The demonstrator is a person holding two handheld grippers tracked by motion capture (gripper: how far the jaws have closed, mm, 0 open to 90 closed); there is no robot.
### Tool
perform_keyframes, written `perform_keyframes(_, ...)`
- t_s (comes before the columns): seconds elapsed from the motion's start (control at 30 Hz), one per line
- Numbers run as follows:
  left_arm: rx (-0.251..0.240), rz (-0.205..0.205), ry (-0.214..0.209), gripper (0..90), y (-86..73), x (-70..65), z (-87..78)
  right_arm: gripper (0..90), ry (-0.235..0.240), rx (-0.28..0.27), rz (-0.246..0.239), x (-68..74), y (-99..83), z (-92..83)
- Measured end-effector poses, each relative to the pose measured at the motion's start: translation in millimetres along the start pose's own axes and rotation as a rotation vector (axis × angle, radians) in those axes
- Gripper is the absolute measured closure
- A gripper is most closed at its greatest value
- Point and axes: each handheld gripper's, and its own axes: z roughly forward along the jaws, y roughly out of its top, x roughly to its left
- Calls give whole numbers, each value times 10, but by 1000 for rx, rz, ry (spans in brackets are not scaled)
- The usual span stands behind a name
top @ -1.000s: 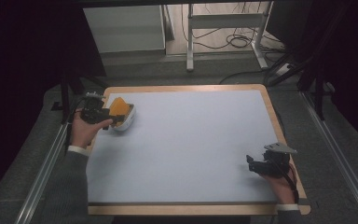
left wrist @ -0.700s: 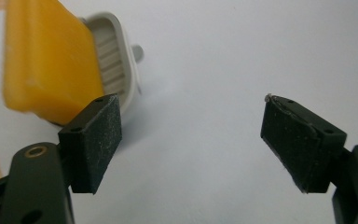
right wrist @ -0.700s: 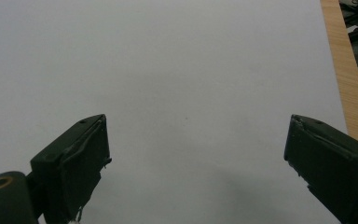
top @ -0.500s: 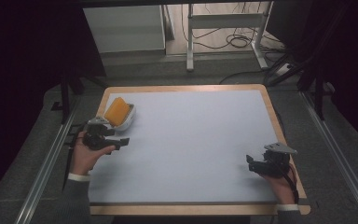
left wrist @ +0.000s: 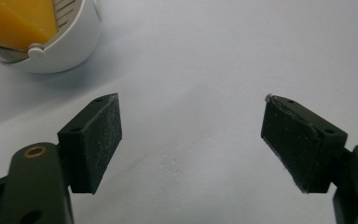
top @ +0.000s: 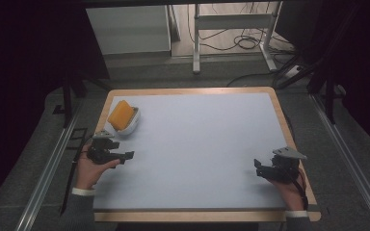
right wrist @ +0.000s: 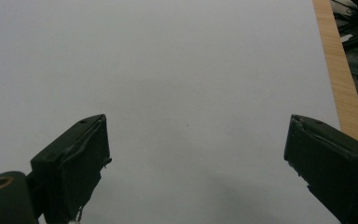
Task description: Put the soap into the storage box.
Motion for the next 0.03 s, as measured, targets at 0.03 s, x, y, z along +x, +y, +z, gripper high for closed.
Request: perform_keyframes(0.03,-2,-5,-4,206,-9,-4,6,67,0,1,0,0,-1,1)
